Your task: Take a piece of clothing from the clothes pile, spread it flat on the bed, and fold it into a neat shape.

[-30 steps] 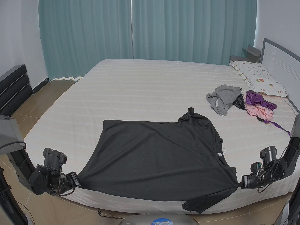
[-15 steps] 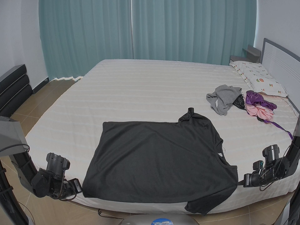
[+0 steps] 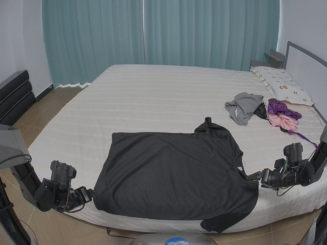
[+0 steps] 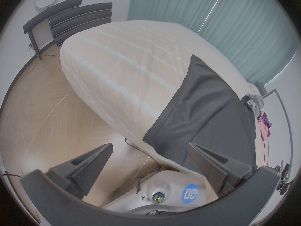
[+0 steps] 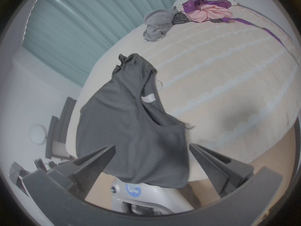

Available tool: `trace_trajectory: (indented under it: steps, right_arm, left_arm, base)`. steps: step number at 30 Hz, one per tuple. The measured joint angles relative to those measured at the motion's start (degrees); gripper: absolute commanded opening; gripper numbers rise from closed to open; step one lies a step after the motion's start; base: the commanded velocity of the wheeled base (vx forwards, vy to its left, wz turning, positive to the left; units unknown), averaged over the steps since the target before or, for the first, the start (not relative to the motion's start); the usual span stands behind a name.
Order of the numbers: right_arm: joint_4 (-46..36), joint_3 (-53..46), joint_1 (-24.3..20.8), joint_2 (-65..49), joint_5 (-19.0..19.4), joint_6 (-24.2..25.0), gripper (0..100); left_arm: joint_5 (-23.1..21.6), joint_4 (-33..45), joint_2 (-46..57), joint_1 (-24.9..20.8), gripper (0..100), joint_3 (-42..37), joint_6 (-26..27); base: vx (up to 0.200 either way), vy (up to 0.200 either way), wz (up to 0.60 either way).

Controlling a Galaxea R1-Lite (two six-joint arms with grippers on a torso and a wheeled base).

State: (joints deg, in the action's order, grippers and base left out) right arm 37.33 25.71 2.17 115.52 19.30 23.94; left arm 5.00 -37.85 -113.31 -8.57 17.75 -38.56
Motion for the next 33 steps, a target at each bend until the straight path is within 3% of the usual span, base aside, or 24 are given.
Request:
trace_trajectory:
  steps: [3,9,13,18,26,29,33]
  right_arm:
    - [0.44,2.32,-2.06,0.22,0.0,4.9,100]
    - [3.4,4.13,-3.4,2.29,0.11,8.19,100]
    - [4.99,4.46,-3.55,3.28,0.16,10.87,100]
    - [6.05,4.74,-3.85,3.58,-0.09,11.31,100]
    - [5.61,6.67,-6.91,1.62,-3.56,11.39,100]
    - [5.86,7.42,-8.25,1.35,-4.3,13.45,100]
    - [6.99,8.06,-9.28,1.79,-4.58,19.76,100]
  left_arm:
    - [-0.02,-2.05,0.63,0.39,100,0.46,-0.59]
    - [-0.1,-3.58,1.27,1.41,100,2.23,-4.57]
    - [-1.44,-3.58,1.32,2.51,100,2.97,-4.96]
    - [-3.23,-3.54,1.4,3.54,100,3.28,-5.1]
    - [-3.25,-3.61,1.4,4.0,100,3.44,-5.1]
    - [-3.28,-3.67,1.43,3.95,100,3.41,-5.12]
    - [-3.23,-3.74,1.43,3.72,100,3.33,-5.23]
  base:
    - [0.0,0.0,0.0]
    - [0.0,0.0,0.0]
    - [0.0,0.2,0.0]
    - [0.0,0.2,0.0]
    - [0.0,0.0,0.0]
    - [0.0,0.0,0.0]
    - [0.15,0.0,0.0]
